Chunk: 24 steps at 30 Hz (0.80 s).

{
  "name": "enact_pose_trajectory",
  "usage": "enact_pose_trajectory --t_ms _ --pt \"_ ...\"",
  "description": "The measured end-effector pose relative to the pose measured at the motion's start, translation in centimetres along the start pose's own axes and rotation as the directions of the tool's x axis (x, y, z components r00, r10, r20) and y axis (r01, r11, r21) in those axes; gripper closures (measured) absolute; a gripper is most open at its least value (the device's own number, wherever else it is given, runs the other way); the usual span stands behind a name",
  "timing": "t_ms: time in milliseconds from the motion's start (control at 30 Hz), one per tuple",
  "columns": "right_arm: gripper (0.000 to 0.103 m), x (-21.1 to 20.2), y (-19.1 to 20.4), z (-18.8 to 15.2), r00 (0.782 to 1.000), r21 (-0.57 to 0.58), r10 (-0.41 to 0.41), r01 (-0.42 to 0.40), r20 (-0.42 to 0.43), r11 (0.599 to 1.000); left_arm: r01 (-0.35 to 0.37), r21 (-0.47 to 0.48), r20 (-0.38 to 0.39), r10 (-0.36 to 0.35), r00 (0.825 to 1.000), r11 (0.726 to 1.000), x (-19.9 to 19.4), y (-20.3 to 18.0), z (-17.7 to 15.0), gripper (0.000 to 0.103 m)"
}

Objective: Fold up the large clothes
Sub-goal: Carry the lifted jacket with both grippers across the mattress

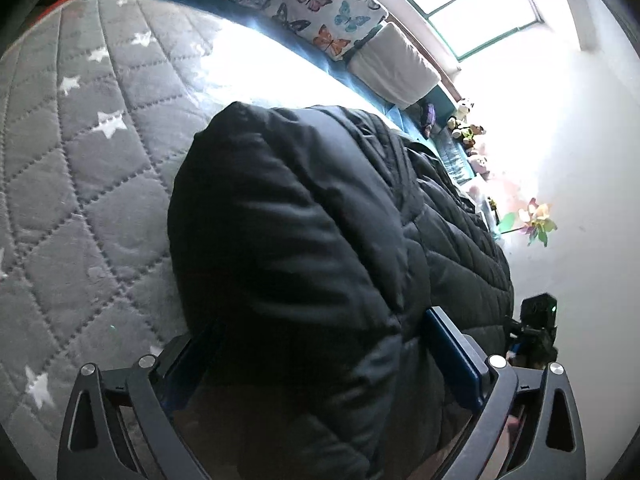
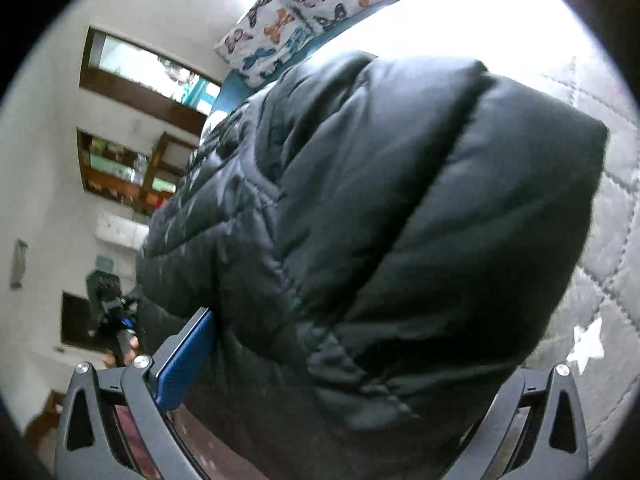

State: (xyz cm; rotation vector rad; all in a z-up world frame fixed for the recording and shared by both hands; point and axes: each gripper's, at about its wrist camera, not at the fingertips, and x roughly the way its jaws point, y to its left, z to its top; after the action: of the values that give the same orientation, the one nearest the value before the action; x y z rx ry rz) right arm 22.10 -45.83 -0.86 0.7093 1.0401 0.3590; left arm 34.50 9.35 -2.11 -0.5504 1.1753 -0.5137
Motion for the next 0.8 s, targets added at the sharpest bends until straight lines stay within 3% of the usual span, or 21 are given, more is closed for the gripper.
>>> enact_pose_trajectory --t_ms 133,333,467,667,800 --pt "0.000 -0.8 -0.7 -0.9 0.999 0.028 0.022 -0.024 0.043 0.999 0.003 -0.002 -0.016 -0.004 1.000 1.000 0.7 0.2 0.7 0.000" --pt "0.000 -0.8 0.3 -0.8 1.000 -0.024 -0.005 0.006 0.017 1.000 0.016 -0.004 -0.033 -0.016 0.999 1.000 2.0 -0.6 1.4 0.000" --pt "0.000 -0.3 1.3 -0.9 0.999 -0.087 -0.051 0.051 0.000 0.995 -0.030 0.070 -0.022 0.032 0.999 0.997 2.5 -2.4 0.7 0.000" --pt "0.000 -0.4 0.9 -0.4 1.000 -0.108 -0.022 0.021 -0.010 0.994 0.001 -0.006 -0.035 -0.001 0.999 1.000 3.2 -1.7 1.8 0.000" --pt "0.000 -0.2 1.7 -0.5 1.000 -0.088 -0.020 0.019 -0.012 0.996 -0.003 0.039 -0.017 0.004 1.000 0.999 3.4 -3.5 1.3 0.000"
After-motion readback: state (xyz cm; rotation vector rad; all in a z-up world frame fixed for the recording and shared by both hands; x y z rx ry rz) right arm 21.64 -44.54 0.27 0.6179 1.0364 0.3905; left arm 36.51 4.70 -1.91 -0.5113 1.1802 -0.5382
